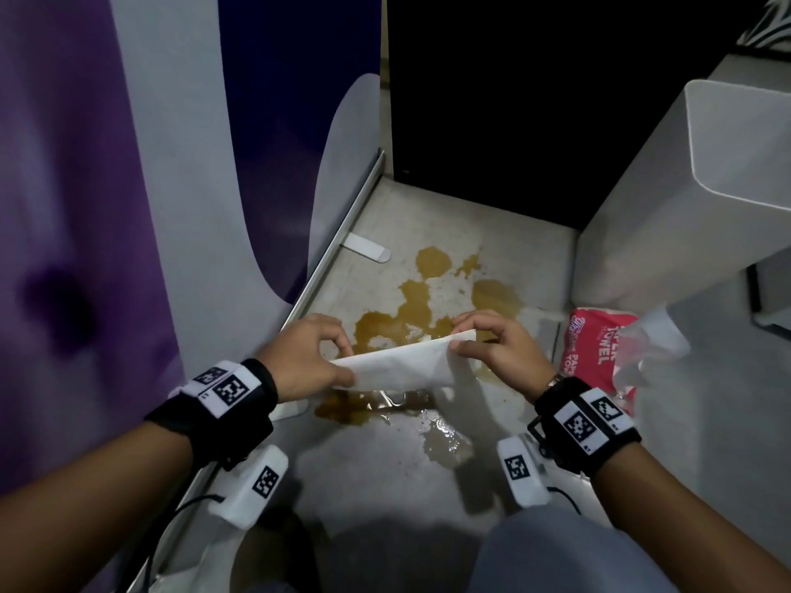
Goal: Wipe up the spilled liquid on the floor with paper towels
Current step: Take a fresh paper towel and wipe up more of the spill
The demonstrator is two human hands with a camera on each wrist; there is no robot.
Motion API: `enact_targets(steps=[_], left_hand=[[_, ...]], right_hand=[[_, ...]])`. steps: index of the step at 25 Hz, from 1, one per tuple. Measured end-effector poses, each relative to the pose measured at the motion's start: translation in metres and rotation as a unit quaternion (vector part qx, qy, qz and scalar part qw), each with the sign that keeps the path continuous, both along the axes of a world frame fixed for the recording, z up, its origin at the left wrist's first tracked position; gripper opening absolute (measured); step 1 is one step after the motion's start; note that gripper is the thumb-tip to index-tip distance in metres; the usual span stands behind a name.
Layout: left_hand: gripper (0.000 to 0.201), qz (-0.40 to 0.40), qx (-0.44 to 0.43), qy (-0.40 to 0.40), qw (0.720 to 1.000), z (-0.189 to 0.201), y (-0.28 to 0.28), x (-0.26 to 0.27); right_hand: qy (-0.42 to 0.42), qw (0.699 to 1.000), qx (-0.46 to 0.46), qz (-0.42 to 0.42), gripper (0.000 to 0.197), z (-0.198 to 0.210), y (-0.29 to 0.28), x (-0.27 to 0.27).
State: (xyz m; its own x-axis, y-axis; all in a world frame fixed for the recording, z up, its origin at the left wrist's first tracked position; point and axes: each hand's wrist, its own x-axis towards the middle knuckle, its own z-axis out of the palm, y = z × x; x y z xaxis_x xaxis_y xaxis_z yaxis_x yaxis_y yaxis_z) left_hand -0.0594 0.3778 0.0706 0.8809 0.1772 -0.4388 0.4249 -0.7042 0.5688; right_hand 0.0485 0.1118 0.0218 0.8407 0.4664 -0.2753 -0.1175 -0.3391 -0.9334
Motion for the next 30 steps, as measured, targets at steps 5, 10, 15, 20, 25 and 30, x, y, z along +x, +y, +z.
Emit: enact_targets(steps=[5,10,15,20,25,30], left_hand=[[0.041,-0.037,-0.148,0.007,0.988,-0.003,-0.049,0.004],[0.007,0.127,-0.245,-0.022,0.961,-0.005,-0.067,0.009],[0.007,0.230,-0.328,-0.018,0.916,0.004,-0.071,0.012],[0.010,0.242,-0.311,-0.018,0.919,-0.005,-0.074,0.008],[0.019,0.268,-0.367,-0.016,0.891,-0.002,-0.075,0.010],[0.015,0.245,-0.375,-0.022,0.894,0.004,-0.080,0.014]], right_hand=[[0.046,0.995,0.076,0.035,0.005,0.000,0.000,-0.007],[0.134,0.977,0.112,-0.121,0.066,-0.007,-0.006,-0.020],[0.333,0.926,0.170,-0.046,0.032,-0.004,0.004,-0.043],[0.280,0.940,0.155,-0.119,0.016,-0.010,0.002,-0.037],[0.281,0.933,0.171,-0.145,0.018,-0.007,-0.001,-0.038],[0.287,0.926,0.191,-0.157,0.029,-0.007,-0.004,-0.037]])
